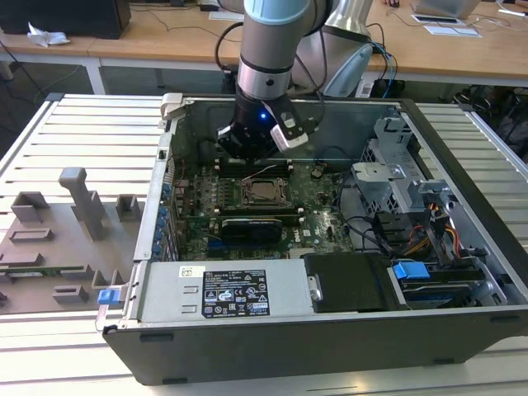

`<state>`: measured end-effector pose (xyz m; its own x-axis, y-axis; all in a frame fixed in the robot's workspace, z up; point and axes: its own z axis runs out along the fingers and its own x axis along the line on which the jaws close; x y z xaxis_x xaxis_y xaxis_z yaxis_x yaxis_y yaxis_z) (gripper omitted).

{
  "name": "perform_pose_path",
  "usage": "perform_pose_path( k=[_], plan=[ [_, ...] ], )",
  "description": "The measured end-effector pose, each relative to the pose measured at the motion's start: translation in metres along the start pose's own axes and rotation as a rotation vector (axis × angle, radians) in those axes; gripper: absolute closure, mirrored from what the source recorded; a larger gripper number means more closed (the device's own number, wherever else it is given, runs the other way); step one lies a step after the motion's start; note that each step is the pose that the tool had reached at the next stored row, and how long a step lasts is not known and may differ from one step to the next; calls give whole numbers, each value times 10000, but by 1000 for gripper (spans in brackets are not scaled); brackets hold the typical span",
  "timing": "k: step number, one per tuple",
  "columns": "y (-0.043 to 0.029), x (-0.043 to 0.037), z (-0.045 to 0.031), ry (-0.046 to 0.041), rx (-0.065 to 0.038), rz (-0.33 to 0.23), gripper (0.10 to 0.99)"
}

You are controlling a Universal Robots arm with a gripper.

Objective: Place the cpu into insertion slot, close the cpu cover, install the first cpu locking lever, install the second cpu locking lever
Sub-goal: 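Install the first cpu locking lever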

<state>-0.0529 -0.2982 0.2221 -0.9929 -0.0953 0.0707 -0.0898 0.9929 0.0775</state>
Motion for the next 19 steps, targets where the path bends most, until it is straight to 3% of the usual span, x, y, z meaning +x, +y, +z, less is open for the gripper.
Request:
perform_pose_path(
  k=[3, 9, 19],
  plan=[
    [0, -3, 35, 1, -1, 0, 980],
    [70, -54, 64, 6, -1, -2, 980],
    [61, -322, 109, 93, -9, 5, 980]
  ],
)
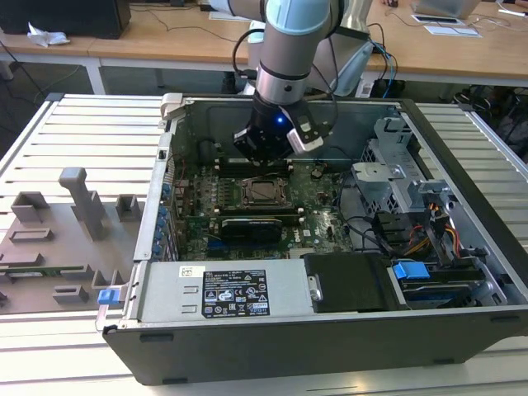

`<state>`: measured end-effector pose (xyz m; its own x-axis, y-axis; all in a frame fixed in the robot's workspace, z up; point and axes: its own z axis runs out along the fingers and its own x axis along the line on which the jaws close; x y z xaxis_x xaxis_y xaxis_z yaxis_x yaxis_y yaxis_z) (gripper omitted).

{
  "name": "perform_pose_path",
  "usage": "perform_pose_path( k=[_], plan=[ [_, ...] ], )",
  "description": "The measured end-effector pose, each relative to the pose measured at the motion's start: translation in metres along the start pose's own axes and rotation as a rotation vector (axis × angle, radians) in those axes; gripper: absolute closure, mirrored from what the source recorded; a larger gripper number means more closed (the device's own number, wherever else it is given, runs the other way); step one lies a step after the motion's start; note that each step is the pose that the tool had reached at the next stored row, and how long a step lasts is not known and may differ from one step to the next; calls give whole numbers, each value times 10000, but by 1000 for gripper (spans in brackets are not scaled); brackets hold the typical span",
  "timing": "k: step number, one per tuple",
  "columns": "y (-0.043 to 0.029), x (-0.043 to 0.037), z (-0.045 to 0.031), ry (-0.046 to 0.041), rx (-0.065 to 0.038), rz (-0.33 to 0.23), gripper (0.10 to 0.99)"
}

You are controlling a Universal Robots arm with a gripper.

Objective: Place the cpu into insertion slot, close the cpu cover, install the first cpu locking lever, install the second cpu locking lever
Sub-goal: 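Install the first cpu locking lever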

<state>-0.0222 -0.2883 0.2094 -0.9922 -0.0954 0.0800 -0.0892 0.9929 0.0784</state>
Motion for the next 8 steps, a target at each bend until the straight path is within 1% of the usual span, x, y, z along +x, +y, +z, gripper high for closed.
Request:
perform_pose_path(
  k=[4, 8],
  plan=[
    [-8, -55, 30, 30, -2, 3, 980],
    [-15, -76, 63, 40, -6, 3, 980]
  ],
)
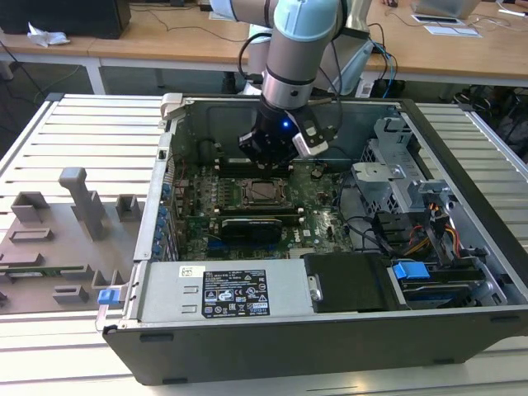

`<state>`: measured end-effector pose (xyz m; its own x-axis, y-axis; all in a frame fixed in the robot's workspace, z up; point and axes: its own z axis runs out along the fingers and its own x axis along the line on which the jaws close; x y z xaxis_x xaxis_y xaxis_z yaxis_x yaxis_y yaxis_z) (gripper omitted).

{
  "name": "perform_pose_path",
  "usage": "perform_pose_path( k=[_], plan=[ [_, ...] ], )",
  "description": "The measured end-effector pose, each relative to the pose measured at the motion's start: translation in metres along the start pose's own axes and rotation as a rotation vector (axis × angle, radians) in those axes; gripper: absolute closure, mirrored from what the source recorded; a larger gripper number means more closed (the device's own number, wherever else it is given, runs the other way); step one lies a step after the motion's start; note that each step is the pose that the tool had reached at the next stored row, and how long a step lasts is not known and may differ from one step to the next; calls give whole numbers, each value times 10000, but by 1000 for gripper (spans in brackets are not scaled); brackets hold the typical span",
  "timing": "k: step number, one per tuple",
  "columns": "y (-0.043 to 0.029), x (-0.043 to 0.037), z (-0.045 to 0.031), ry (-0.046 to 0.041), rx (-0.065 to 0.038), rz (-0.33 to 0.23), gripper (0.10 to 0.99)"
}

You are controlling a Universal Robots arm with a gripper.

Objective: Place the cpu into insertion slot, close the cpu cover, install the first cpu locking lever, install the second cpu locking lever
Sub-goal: 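Install the first cpu locking lever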

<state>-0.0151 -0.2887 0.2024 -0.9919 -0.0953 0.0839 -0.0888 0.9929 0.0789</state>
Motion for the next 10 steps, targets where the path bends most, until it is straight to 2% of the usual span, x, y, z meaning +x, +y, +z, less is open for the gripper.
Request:
perform_pose_path(
  k=[4, 10],
  plan=[
    [1, -17, 14, 5, -12, -1, 980],
    [47, -55, 19, 8, -8, -39, 980]
  ],
)
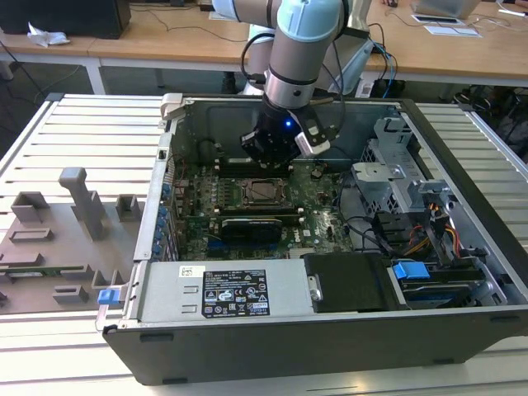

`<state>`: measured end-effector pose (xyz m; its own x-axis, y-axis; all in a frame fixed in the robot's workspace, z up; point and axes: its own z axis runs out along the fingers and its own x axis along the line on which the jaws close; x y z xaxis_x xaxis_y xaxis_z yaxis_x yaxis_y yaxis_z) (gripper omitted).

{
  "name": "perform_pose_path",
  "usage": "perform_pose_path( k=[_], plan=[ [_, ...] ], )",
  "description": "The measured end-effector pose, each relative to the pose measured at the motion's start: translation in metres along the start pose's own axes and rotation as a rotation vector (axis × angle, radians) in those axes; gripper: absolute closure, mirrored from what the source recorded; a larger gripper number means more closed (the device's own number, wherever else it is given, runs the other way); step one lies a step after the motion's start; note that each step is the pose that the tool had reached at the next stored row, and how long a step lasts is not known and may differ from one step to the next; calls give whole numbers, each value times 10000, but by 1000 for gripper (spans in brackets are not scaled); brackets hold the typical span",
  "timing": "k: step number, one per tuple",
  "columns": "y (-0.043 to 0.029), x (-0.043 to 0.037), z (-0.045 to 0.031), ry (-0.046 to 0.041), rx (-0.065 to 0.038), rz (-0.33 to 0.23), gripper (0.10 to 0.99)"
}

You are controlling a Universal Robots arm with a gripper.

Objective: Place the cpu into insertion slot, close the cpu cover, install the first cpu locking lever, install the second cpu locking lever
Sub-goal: 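Install the first cpu locking lever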

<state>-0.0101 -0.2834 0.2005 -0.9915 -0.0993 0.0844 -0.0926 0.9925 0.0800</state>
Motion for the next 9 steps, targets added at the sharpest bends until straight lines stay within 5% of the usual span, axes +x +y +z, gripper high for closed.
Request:
perform_pose_path(
  k=[6, 9],
  plan=[
    [-9, 7, -66, -1, 24, -1, 980],
    [-109, 17, -74, 2, 27, -1, 980]
  ],
)
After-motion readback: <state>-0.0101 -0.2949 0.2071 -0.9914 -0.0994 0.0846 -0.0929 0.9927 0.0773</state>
